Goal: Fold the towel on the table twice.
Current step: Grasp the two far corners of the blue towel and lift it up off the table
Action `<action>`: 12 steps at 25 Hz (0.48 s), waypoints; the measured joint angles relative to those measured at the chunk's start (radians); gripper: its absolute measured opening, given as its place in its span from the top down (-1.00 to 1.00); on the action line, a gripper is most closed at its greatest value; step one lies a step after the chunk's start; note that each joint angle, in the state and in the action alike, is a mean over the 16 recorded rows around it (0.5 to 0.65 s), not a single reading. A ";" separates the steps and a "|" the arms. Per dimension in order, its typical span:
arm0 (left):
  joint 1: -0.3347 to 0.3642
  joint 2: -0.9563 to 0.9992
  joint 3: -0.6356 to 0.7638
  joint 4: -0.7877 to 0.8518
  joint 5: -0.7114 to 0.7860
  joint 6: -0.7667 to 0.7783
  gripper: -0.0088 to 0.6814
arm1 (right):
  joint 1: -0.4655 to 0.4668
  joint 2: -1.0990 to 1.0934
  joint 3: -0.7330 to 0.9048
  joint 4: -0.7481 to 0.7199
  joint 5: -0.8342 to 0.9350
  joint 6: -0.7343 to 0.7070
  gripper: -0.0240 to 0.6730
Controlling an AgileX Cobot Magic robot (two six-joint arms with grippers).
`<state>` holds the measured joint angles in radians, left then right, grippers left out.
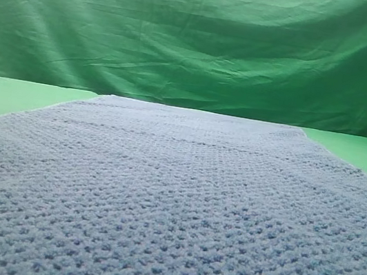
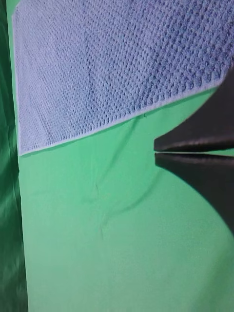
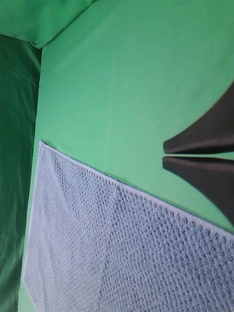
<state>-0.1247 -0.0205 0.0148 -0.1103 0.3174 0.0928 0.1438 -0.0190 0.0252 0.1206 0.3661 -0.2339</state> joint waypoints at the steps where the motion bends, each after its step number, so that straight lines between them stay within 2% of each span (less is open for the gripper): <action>1: 0.000 0.000 0.000 -0.003 -0.006 0.000 0.97 | 0.000 0.000 0.000 0.000 -0.007 0.000 0.93; 12: 0.000 0.000 0.001 -0.145 -0.128 -0.003 0.97 | 0.000 0.000 0.000 0.027 -0.181 0.002 0.93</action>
<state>-0.1247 -0.0205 0.0162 -0.2555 0.1895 0.0902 0.1438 -0.0190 0.0250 0.1475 0.1853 -0.2316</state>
